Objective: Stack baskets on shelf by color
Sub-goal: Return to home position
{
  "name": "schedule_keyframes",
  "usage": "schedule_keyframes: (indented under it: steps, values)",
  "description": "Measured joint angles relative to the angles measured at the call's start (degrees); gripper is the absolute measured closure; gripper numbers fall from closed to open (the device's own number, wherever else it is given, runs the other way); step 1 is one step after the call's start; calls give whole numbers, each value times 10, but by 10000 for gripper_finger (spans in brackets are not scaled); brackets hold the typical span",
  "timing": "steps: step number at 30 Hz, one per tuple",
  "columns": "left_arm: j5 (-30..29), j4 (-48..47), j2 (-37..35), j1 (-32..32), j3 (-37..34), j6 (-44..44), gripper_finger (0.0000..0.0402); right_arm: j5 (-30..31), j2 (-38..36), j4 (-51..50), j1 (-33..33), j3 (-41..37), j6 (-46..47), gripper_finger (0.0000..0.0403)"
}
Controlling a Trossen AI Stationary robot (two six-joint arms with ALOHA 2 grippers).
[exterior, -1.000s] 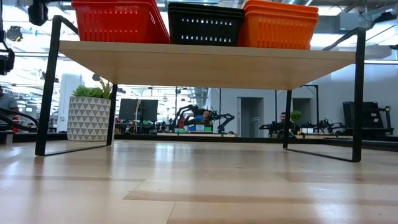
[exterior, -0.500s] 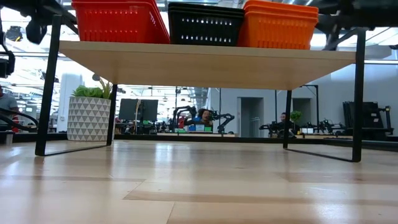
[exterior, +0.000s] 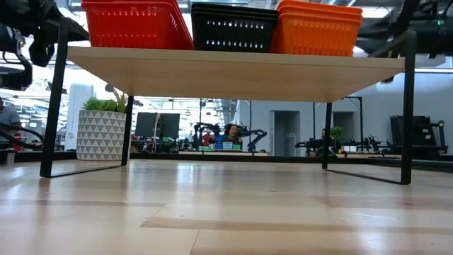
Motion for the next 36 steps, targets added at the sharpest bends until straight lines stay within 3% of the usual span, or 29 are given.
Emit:
schedule_keyframes:
  steps: [7, 11, 15, 22, 28, 33, 36]
  values:
    - [-87, 1, 0, -50, -90, -129, 401, -1, 0, 53, 19, -57, -2, 305]
    - [-92, 10, 0, -67, -158, -229, 401, -2, 0, 48, 23, -57, -28, 305]
    - [-88, 50, 1, -79, -218, -267, 401, -2, 0, 43, 26, -57, -56, 305]
    - [-94, 116, 6, -98, -219, -137, 401, -2, 0, 1, 25, -57, -58, 305]
    - [-36, 132, 6, -105, -210, -129, 401, -2, 0, -38, 25, -57, -60, 305]
    - [-5, 173, 6, -105, -210, -140, 401, -2, 1, -127, 25, -57, -69, 305]
    - [-37, 192, 5, -109, -210, -140, 401, -2, 3, -131, 25, -57, -58, 305]
